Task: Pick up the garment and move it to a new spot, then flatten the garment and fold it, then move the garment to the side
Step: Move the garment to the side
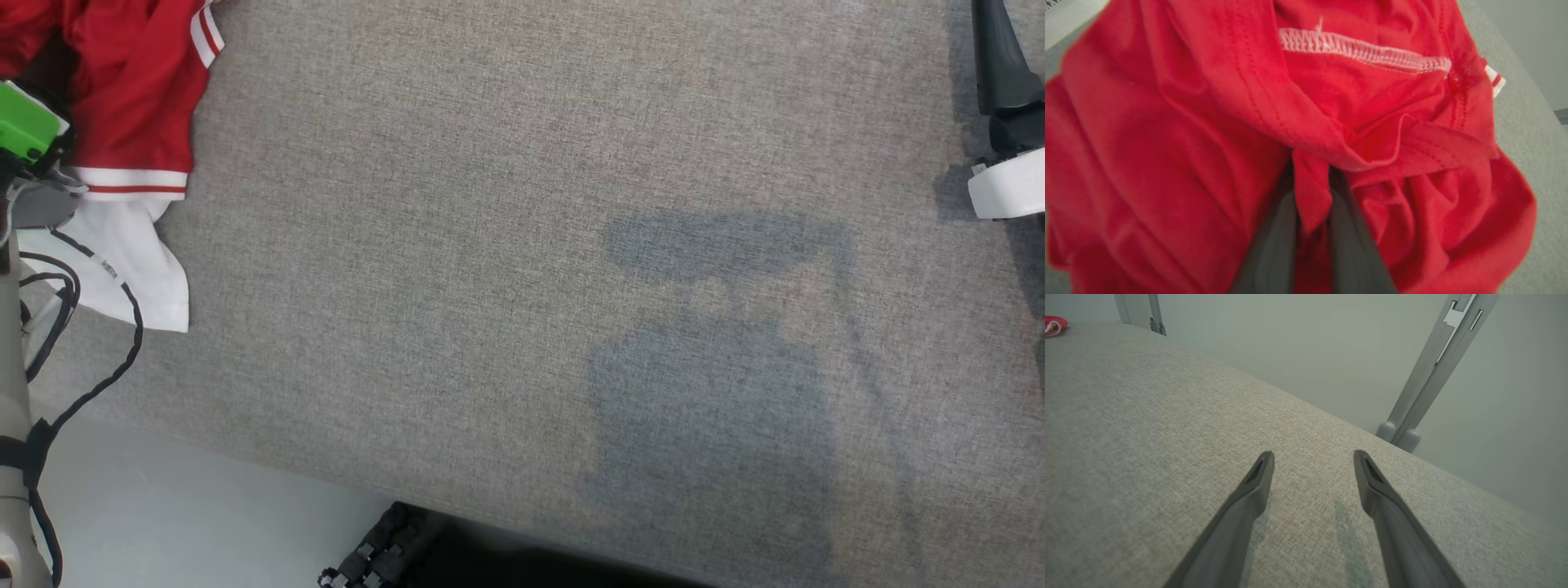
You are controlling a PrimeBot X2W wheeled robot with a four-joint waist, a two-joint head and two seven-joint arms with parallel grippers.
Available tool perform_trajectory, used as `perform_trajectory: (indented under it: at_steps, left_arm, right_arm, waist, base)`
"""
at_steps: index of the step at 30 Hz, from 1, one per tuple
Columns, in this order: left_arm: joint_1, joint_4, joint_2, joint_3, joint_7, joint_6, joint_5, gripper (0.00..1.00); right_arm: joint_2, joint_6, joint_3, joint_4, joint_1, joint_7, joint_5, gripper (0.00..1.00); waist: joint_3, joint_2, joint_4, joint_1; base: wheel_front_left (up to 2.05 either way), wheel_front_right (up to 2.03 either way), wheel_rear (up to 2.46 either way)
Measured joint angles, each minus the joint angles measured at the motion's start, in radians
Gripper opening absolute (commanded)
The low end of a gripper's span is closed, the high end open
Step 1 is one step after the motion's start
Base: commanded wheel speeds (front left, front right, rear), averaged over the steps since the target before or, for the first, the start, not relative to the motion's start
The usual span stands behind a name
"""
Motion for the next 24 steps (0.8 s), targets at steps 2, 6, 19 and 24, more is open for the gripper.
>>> perform_trajectory:
  at_steps: [2, 6, 19, 24]
  left_arm:
    - [-0.006, 0.01, 0.0, -0.007, -0.002, -0.013, 0.006, 0.0]
    - [-0.012, 0.018, -0.01, -0.019, -0.011, -0.045, 0.023, 0.0]
    - [-0.067, -0.046, -0.057, -0.134, 0.005, -0.126, 0.04, 0.0]
    - [-0.067, -0.09, -0.068, -0.176, 0.024, -0.127, 0.04, 0.0]
  right_arm:
    - [0.003, 0.0, 0.001, 0.012, 0.0, -0.005, 0.0, 1.0]
    - [0.007, -0.001, 0.002, 0.032, 0.006, -0.02, 0.0, 1.0]
    - [0.082, -0.021, 0.038, 0.127, 0.045, -0.107, 0.036, 1.0]
    - [0.118, -0.022, 0.057, 0.16, 0.062, -0.138, 0.049, 1.0]
  waist:
    - [-0.01, 0.0, -0.001, 0.0]
    - [-0.035, 0.0, -0.001, -0.0001]
    - [-0.162, 0.0, -0.005, -0.0001]
    - [-0.211, 0.0, -0.017, -0.0002]
  base:
    - [0.0, 0.0, 0.0]
    - [0.0, 0.0, 0.0]
    - [0.0, 0.0, 0.0]
    - [0.0, 0.0, 0.0]
